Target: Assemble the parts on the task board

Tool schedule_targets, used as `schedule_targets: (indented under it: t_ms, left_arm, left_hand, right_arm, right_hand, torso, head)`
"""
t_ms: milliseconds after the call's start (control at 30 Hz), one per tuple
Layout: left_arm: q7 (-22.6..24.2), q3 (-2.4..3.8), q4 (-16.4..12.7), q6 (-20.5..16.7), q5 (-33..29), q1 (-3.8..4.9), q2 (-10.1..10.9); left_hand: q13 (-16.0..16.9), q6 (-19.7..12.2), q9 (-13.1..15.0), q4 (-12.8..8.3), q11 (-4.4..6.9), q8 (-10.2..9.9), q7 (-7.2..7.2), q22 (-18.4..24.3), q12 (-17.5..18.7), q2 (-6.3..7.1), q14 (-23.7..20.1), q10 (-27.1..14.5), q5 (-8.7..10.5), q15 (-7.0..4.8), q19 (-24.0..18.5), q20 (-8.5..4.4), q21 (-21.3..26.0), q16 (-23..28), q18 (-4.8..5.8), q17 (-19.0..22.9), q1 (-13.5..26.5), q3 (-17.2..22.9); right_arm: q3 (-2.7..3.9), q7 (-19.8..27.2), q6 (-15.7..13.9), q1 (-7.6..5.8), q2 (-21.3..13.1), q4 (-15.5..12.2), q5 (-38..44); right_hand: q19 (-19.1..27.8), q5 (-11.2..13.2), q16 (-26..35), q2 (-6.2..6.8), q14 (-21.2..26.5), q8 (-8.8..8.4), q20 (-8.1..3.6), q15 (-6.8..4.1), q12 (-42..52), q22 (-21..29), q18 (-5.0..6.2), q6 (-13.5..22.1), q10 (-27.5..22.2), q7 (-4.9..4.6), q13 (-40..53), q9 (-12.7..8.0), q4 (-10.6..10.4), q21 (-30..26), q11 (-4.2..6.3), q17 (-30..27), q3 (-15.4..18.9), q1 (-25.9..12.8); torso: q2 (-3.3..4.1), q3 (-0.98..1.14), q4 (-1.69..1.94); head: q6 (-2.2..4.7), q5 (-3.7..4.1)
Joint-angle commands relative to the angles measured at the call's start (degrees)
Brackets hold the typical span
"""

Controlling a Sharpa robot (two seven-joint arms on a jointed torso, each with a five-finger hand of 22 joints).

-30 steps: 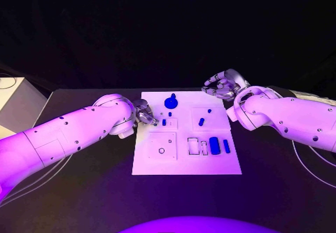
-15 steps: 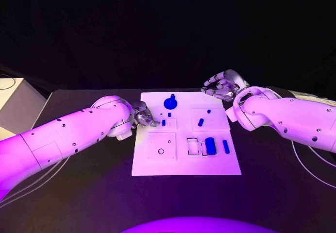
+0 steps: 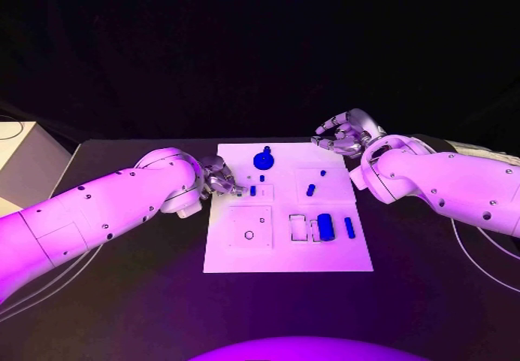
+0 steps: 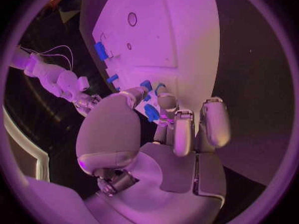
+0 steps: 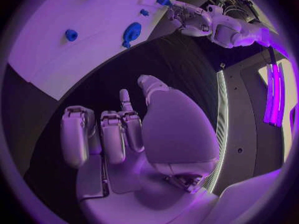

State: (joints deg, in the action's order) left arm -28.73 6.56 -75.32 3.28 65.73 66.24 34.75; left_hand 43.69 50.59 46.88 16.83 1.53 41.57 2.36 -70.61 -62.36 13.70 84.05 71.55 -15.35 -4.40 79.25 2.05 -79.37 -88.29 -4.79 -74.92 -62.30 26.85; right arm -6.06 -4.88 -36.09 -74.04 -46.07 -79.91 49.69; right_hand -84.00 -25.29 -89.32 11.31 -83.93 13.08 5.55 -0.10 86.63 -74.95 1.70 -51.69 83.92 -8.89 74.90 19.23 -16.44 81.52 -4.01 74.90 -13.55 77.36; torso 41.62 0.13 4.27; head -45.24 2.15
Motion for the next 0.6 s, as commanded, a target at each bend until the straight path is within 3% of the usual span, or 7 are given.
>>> schedule_targets:
  t_ms: [33,200,267,367,400,467,600]
  left_arm:
    - [0.28,0.96,-0.93,-0.85,-0.41,-0.02,0.43]
    - [0.62,3.99,-2.4,-0.9,-1.25,-0.85,1.32]
    - [1.01,5.06,-2.9,-1.05,-1.66,-1.11,1.56]
    - [2.94,6.41,-3.34,-1.08,-2.27,-1.36,1.68]
    - [4.04,6.69,-3.33,-1.16,-2.46,-1.4,1.59]
    - [6.92,7.01,-3.03,-1.37,-2.7,-1.45,1.28]
    - [14.24,6.56,-1.76,-2.85,-1.47,-1.5,0.17]
  left_hand:
    - [-0.28,-0.31,-0.11,0.0,-0.22,-0.14,0.31,0.39,0.16,-0.03,4.76,-0.54,0.21,-0.06,-0.52,-0.12,0.39,0.37,0.35,-11.36,0.89,-1.03]
    - [-4.2,-2.61,0.05,-0.05,-1.03,-0.37,1.19,3.38,2.42,-0.49,3.82,-3.98,0.14,0.61,-2.53,0.45,2.33,1.72,-0.29,-9.04,0.81,-4.54]
    - [-9.2,-6.04,-0.25,-0.04,-2.25,-1.15,2.58,7.66,5.21,-1.23,2.09,-9.14,0.01,1.69,-5.57,1.33,5.25,3.81,-1.18,-5.5,-0.31,-6.76]
    - [-9.89,-9.06,-0.89,-0.03,-3.7,-1.7,4.05,14.62,5.73,-1.84,-1.21,-13.01,-0.09,3.0,-10.51,2.42,10.31,7.29,-2.62,0.05,-1.58,-8.24]
    - [-10.3,-11.58,-1.61,-0.04,-4.41,-2.97,4.91,17.23,6.58,-2.0,-2.64,-15.03,-0.18,3.57,-12.42,2.72,12.26,8.7,-3.09,2.21,-2.42,-8.24]
    - [-11.95,-14.15,-3.38,-0.04,-6.4,-3.66,6.75,30.8,8.45,-2.72,-13.44,-20.6,-0.32,5.51,-22.78,4.46,23.75,18.74,-5.58,16.14,-5.89,-7.86]
    - [-16.52,-15.69,-7.92,-1.55,-7.84,-5.75,8.29,35.31,13.11,-2.19,-25.56,-27.25,-0.47,7.07,-25.2,5.72,31.06,30.63,-5.7,29.58,-17.97,0.74]
  right_arm:
    - [0.03,0.68,0.23,0.05,-0.07,-0.14,0.29]
    - [0.03,0.69,0.19,0.06,-0.17,-0.16,0.29]
    - [0.03,0.7,0.17,0.07,-0.21,-0.17,0.29]
    - [0.03,0.75,0.11,0.08,-0.27,-0.17,0.32]
    - [0.03,0.78,0.08,0.08,-0.28,-0.17,0.35]
    - [0.03,0.91,-0.05,0.08,-0.32,-0.15,0.26]
    - [0.03,1.33,-0.44,0.08,-0.32,-0.08,-0.08]
  right_hand:
    - [-2.71,-0.37,0.32,-0.02,-5.52,0.24,-0.21,-0.24,-0.23,-7.38,0.57,0.29,2.3,-0.04,11.64,0.08,0.03,-0.37,-0.09,12.77,-0.25,-0.4]
    - [-2.71,-0.37,0.32,-0.02,-5.52,0.24,-0.21,-0.24,-0.23,-7.38,0.57,0.29,2.3,-0.04,11.64,0.08,0.03,-0.37,-0.09,12.77,-0.25,-0.4]
    - [-2.71,-0.37,0.32,-0.02,-5.52,0.24,-0.21,-0.24,-0.23,-7.38,0.57,0.29,2.3,-0.04,11.64,0.08,0.03,-0.37,-0.09,12.77,-0.25,-0.4]
    - [-2.71,-0.37,0.32,-0.02,-5.52,0.24,-0.21,-0.24,-0.23,-7.38,0.57,0.29,2.3,-0.04,11.64,0.08,0.03,-0.37,-0.09,12.77,-0.25,-0.4]
    - [-2.7,-0.38,0.36,0.02,-5.5,0.24,-0.21,-0.23,-0.27,-7.34,0.58,0.35,2.25,-0.05,11.6,0.08,0.03,-0.43,-0.1,12.66,-0.34,-0.45]
    - [-2.65,-0.38,0.38,0.03,-5.49,0.24,-0.21,-0.23,-0.48,-7.21,0.62,0.35,2.03,-0.05,11.4,0.08,0.03,-0.57,-0.1,12.63,-0.34,-0.46]
    - [-2.46,-0.41,0.52,0.12,-5.41,0.35,-0.22,-0.25,-3.05,-6.79,0.74,0.36,-0.64,-0.02,8.95,0.12,0.07,-1.09,-0.07,12.32,-0.56,-0.41]
  torso:
    - [0.0,-0.02,0.05]
    - [0.03,0.04,-0.06]
    - [0.05,0.04,-0.06]
    - [0.06,0.01,-0.09]
    - [0.04,0.01,-0.08]
    - [0.0,0.05,-0.04]
    - [0.02,0.07,0.0]
  head:
    - [0.03,0.02]
    - [0.18,0.13]
    - [0.22,0.19]
    - [0.3,0.25]
    - [0.34,0.29]
    - [0.39,0.37]
    - [0.53,0.54]
